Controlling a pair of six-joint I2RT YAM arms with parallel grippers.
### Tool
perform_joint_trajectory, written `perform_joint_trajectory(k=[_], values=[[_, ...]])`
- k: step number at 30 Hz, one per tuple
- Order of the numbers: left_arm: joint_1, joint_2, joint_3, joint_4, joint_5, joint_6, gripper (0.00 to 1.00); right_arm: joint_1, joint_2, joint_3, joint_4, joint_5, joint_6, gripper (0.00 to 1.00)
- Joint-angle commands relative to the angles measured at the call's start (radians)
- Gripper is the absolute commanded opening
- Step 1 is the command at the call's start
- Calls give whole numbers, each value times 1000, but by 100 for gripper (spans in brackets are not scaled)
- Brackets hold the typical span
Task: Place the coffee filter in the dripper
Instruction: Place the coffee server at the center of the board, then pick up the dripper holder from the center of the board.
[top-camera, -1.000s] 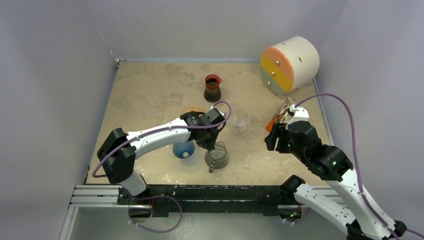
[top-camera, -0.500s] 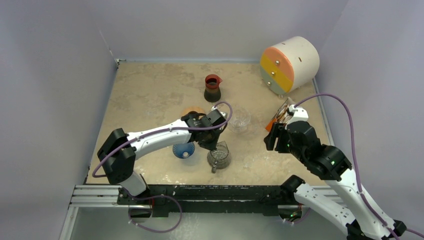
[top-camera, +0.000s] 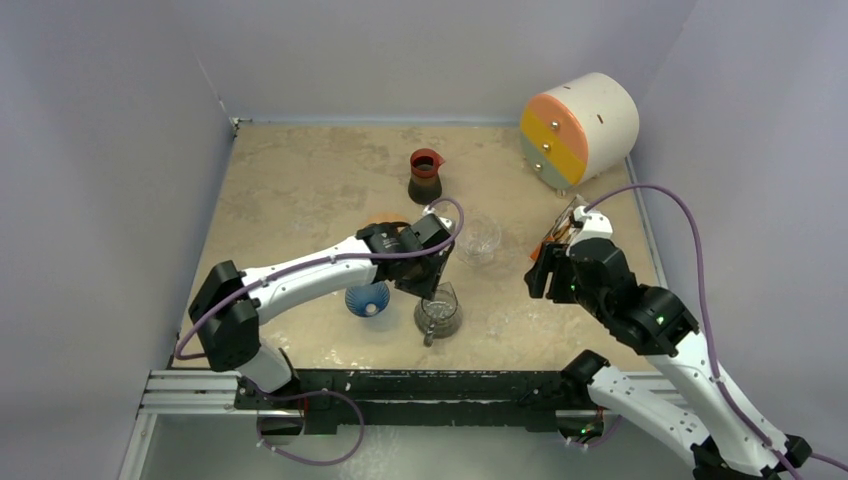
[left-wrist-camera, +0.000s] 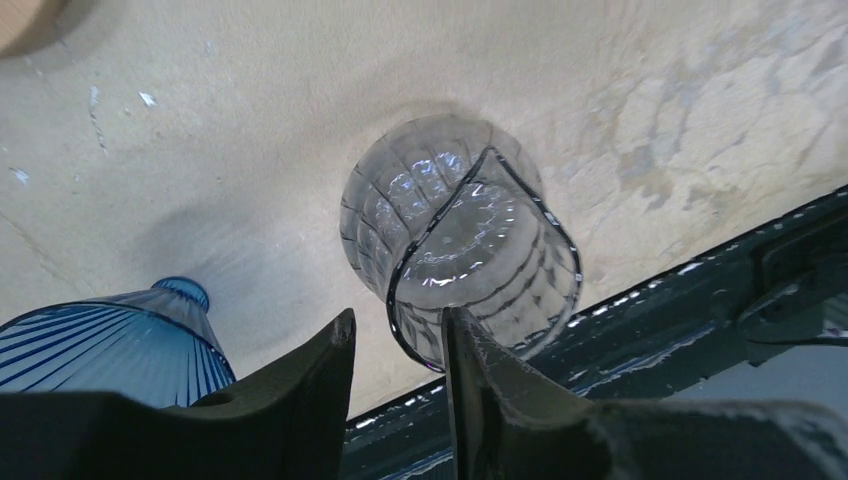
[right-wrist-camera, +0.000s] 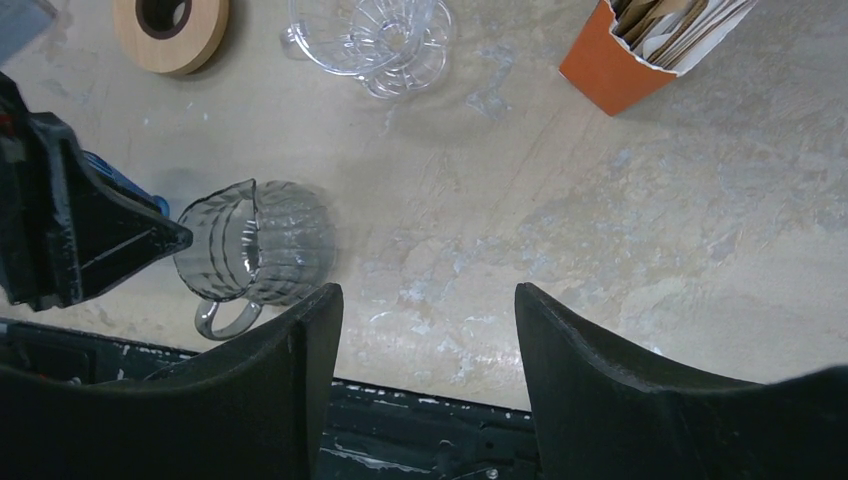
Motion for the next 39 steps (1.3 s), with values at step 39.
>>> perform_joint_trajectory(k=[39], values=[[261, -670, -137, -113, -449, 215, 74, 111, 979, 490, 457, -186, -69, 71]])
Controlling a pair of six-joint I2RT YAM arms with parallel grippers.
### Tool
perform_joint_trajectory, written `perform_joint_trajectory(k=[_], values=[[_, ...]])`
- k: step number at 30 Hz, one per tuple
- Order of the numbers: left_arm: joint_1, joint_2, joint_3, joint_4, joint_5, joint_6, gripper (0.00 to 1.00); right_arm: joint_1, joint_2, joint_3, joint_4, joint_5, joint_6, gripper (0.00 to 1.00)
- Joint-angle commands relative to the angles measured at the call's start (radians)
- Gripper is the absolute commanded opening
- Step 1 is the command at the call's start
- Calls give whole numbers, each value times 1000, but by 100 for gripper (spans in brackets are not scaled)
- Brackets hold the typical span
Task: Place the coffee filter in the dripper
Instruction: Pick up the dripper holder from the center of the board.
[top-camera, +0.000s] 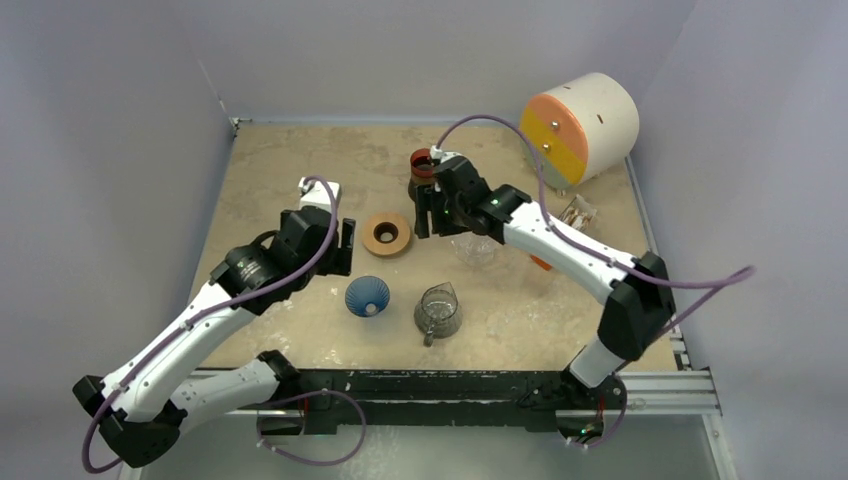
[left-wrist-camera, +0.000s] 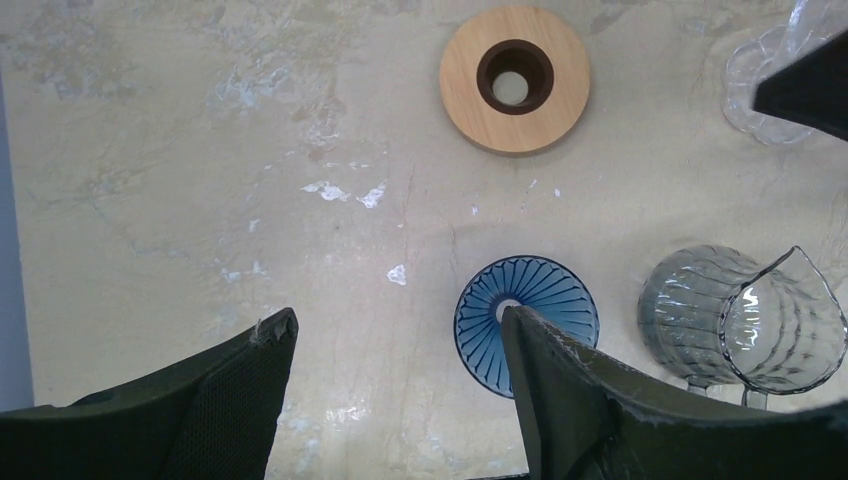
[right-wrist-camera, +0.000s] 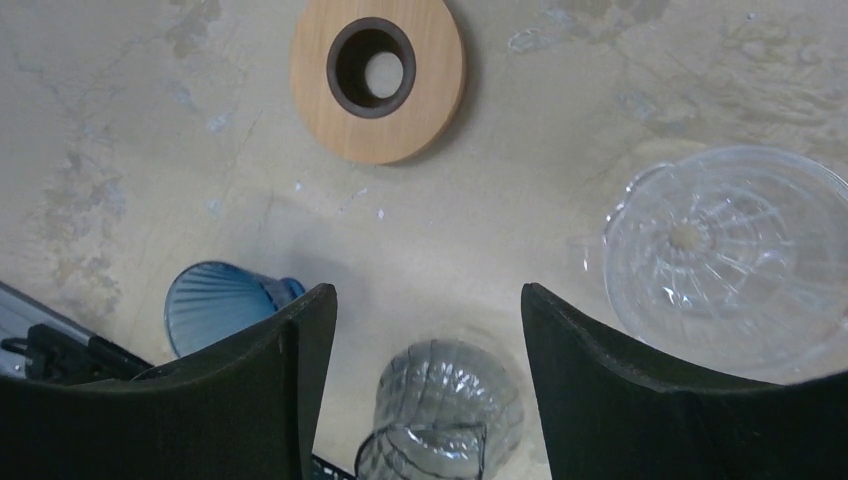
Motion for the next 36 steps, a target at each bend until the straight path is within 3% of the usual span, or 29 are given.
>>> perform_joint_trajectory(k=[1, 11, 28, 36], values=[[6, -52, -21, 51, -46, 1, 74, 15, 100, 89, 54, 38, 19, 71], [9, -58, -20, 37, -78, -4, 74, 24, 322, 186, 116, 88, 77, 71], [11, -69, -28, 47, -56, 11, 74, 24, 511, 267, 151, 105, 156, 98], [11, -67, -29, 48, -56, 16, 74, 24, 566, 307, 155, 92, 189, 98]])
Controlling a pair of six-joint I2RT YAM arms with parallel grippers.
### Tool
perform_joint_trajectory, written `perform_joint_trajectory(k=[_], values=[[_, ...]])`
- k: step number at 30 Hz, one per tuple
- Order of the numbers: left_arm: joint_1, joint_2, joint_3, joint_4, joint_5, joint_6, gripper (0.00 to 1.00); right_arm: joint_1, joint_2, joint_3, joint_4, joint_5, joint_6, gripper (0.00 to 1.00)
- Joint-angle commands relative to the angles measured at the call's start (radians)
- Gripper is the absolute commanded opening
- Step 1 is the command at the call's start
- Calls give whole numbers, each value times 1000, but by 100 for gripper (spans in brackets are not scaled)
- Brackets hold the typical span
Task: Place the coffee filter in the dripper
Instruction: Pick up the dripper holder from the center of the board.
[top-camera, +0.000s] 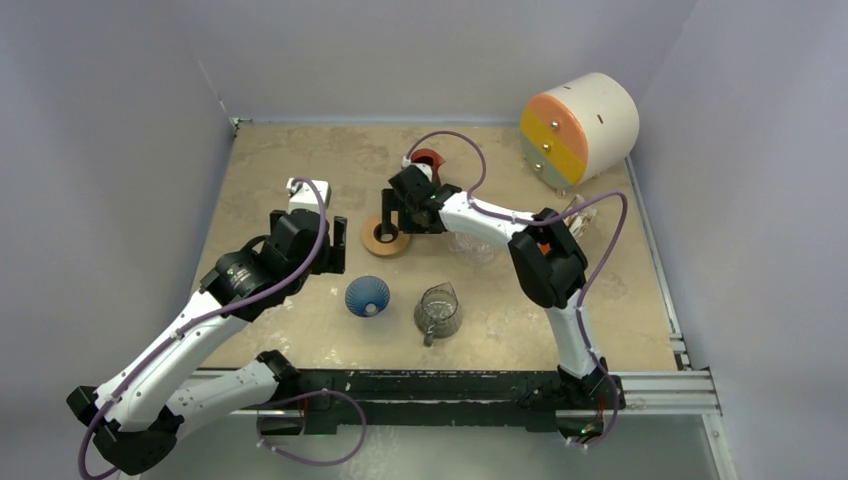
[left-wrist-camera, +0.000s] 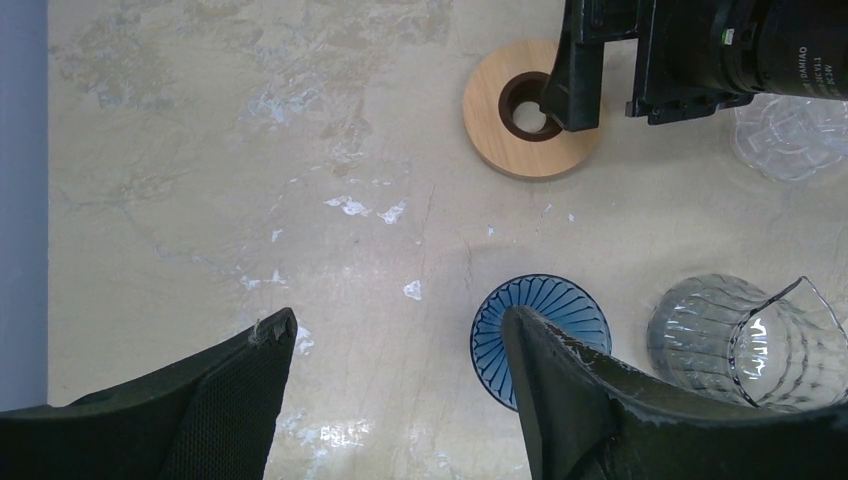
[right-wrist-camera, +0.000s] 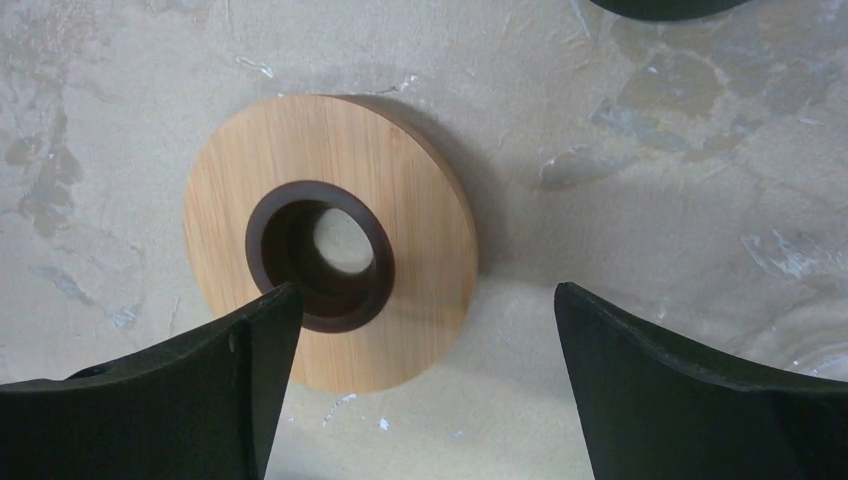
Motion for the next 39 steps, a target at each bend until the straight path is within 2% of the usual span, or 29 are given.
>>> perform_joint_trajectory(k=[1, 7, 20, 32, 39], values=[[4, -2, -8, 31, 1, 17, 74, 6, 23, 54, 9, 2, 36, 98], [4, 8, -8, 35, 4, 23, 75, 6, 40, 66, 6, 4, 51, 93], [6, 13, -9, 36, 6, 25, 75, 6, 52, 65, 2, 4, 53, 74], [10, 13, -9, 37, 9, 26, 75, 13, 71, 79, -12, 3, 42, 68], [12, 10, -9, 36, 12, 26, 75, 17, 86, 107, -31, 13, 35, 61]])
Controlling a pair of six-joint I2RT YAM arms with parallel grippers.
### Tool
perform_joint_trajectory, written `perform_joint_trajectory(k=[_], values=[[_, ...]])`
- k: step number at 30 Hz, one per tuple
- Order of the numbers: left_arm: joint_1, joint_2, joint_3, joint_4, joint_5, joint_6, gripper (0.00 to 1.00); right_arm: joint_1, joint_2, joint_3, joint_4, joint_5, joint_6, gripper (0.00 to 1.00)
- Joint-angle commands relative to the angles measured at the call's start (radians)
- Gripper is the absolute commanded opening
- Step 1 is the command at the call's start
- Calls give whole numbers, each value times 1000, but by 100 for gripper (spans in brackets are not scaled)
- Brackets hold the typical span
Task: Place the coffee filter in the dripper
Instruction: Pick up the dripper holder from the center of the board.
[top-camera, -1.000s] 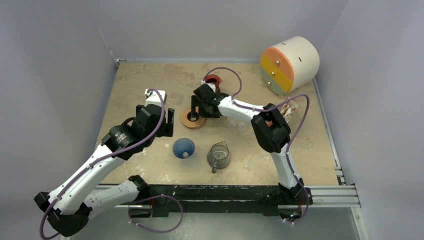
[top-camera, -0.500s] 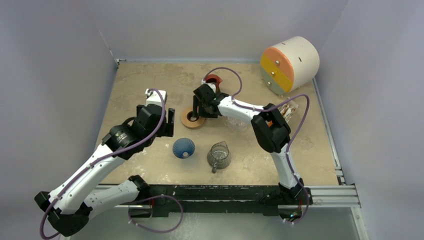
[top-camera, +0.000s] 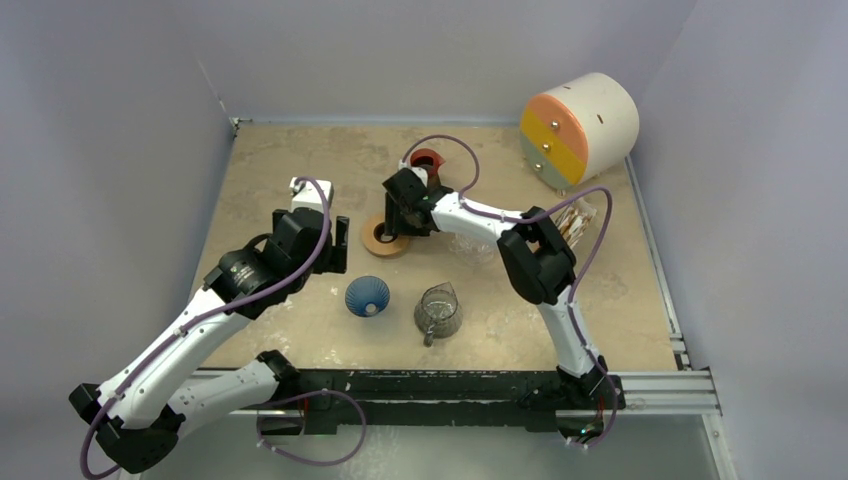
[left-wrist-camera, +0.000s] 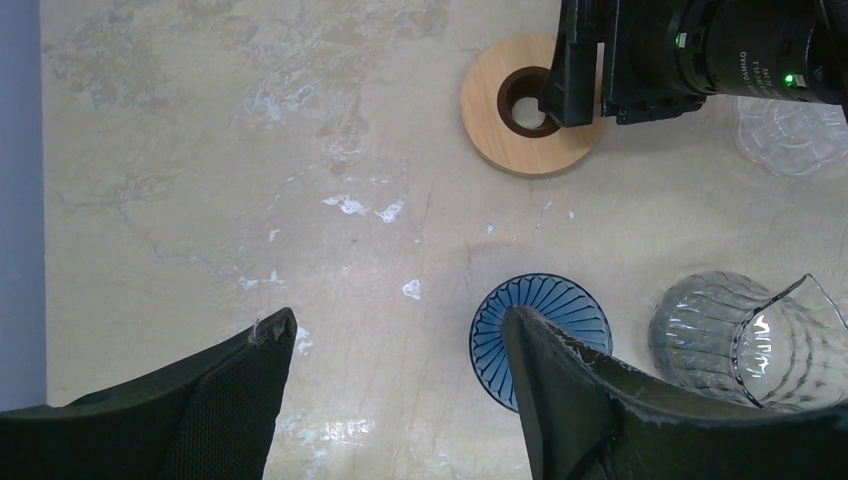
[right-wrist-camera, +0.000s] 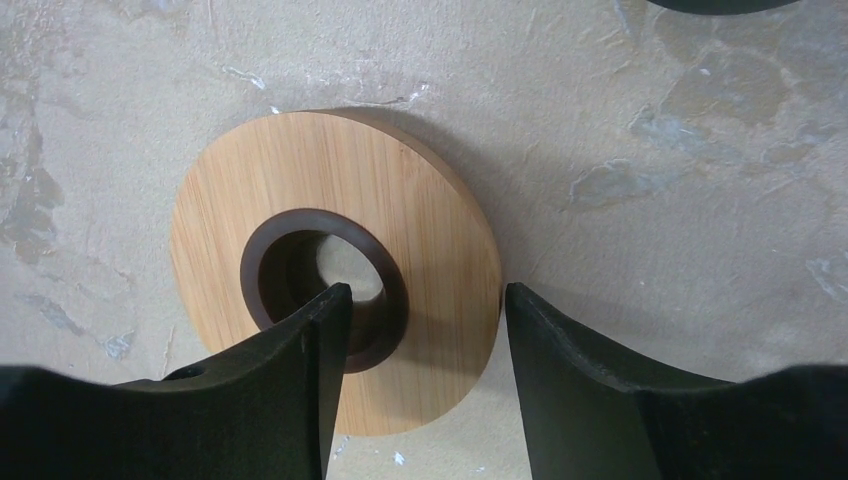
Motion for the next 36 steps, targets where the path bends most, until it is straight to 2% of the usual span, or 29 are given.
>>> perform_joint_trajectory(k=[1, 10, 14, 16, 21, 24, 36], values=[[6, -5, -5, 29, 2, 18, 75, 10, 8, 44, -21, 12, -5, 60], [6, -6, -7, 30, 2, 18, 75, 11, 19, 52, -33, 19, -7, 51], [5, -6, -6, 29, 2, 18, 75, 11, 18, 48, -35, 22, -9, 44], [5, -6, -5, 29, 3, 18, 75, 11, 18, 49, -35, 22, -9, 37], [6, -7, -7, 29, 4, 18, 75, 12, 12, 54, -35, 5, -8, 10], [7, -6, -7, 29, 4, 18, 75, 13, -1, 62, -41, 2, -7, 0], [7, -2, -10, 27, 4, 18, 75, 12, -131, 64, -68, -1, -17, 0]])
